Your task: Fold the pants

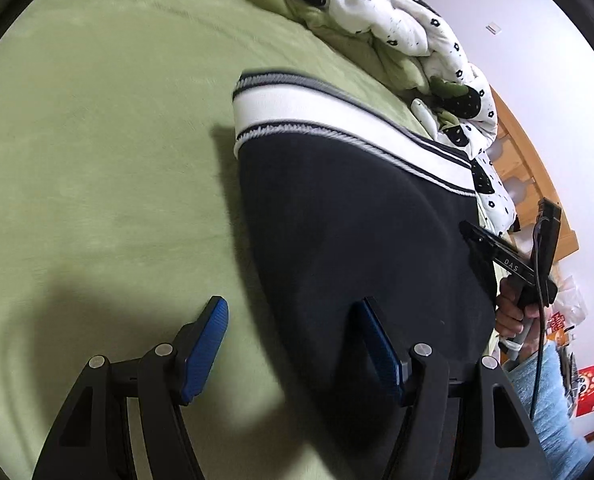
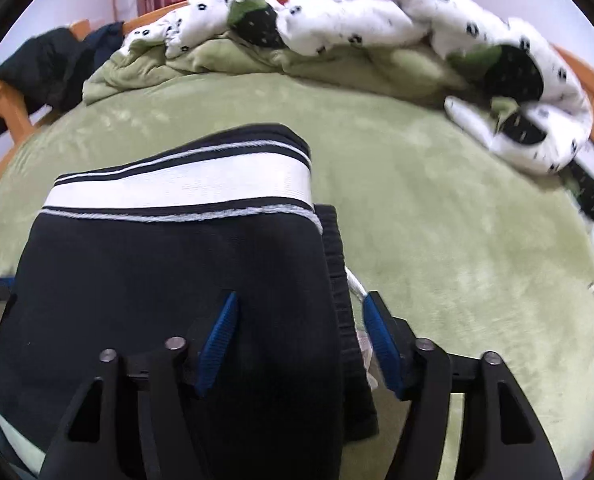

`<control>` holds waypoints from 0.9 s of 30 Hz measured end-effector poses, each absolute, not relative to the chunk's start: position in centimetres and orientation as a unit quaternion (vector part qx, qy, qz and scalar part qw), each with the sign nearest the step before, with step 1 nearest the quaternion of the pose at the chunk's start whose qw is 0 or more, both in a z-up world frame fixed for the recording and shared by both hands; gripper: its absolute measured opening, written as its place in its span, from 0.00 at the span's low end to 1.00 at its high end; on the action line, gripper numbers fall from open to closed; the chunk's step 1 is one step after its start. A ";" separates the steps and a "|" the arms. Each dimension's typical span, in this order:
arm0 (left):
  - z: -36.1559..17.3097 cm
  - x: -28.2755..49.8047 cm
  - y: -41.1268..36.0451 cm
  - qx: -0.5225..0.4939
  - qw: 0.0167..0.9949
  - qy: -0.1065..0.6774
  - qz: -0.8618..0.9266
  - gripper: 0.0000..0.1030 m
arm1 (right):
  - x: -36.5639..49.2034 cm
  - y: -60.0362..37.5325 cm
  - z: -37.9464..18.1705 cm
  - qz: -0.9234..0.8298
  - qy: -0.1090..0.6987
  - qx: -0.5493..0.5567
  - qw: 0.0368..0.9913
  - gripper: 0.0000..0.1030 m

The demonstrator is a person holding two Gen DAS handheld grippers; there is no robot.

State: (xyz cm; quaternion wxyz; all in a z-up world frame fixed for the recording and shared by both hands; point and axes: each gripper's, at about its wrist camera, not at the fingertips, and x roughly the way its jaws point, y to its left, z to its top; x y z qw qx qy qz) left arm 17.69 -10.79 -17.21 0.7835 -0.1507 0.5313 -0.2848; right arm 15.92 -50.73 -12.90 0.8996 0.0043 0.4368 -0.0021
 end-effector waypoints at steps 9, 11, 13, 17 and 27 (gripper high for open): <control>-17.6 19.6 -13.1 -0.179 0.773 0.532 -0.294 0.24 | 16.5 -54.2 -15.9 0.034 0.439 0.131 0.888 0.66; -16.6 19.6 -12.8 -0.179 0.777 0.525 -0.298 0.17 | 16.3 -54.4 -16.2 0.041 0.442 0.162 0.881 0.52; -15.6 19.5 -12.0 -0.198 0.774 0.517 -0.307 0.12 | 16.0 -54.1 -15.6 0.056 0.445 0.178 0.876 0.45; -13.8 19.6 -10.3 -0.221 0.772 0.501 -0.324 0.11 | 14.8 -52.8 -12.9 0.063 0.424 0.169 0.887 0.26; -8.9 19.9 1.9 -0.218 0.813 0.477 -0.252 0.11 | 14.1 -42.8 -8.2 0.158 0.366 0.240 0.885 0.16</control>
